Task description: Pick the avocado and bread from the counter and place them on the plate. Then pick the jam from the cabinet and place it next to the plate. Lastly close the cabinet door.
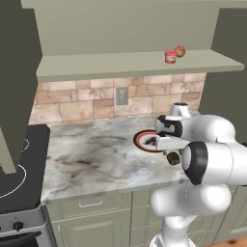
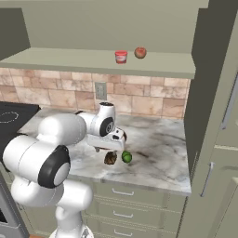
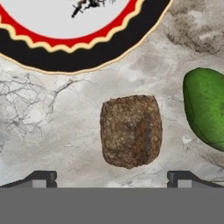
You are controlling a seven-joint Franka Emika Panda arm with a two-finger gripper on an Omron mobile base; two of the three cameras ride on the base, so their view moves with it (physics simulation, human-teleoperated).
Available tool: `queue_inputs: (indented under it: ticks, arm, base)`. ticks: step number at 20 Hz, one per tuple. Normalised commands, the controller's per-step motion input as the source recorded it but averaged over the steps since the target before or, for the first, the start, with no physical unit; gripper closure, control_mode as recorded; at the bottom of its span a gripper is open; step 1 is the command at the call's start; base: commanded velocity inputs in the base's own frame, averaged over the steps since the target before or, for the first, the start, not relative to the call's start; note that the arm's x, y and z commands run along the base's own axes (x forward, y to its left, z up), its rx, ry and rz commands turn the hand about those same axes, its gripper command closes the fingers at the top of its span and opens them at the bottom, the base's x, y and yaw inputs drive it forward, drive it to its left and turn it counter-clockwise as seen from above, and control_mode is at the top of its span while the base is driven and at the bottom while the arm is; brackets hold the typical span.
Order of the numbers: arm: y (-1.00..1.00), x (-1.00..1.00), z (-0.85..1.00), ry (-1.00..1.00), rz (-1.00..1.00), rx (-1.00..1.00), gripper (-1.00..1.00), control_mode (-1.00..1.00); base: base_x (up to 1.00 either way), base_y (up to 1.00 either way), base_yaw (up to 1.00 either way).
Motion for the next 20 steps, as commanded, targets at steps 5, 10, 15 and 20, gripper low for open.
queue_inputs:
  ticks: [5,10,15,20]
  arm:
    - [-0.04,0.03,-0.02,0.00,0.00,0.00,-1.00,-1.00]
    - [-0.01,0.00,-0.06,0.00,0.00,0.00,-1.00,-1.00]
    - [-0.01,0.00,-0.11,0.00,0.00,0.00,-1.00,-1.00]
    - [-0.04,0.00,-0.05,0.00,0.00,0.00,-1.00,-1.00]
  base:
    - [0.00,0.00,0.00]
    - [0.00,0.00,0.00]
    - [0.00,0.00,0.00]
    - [0.00,0.00,0.00]
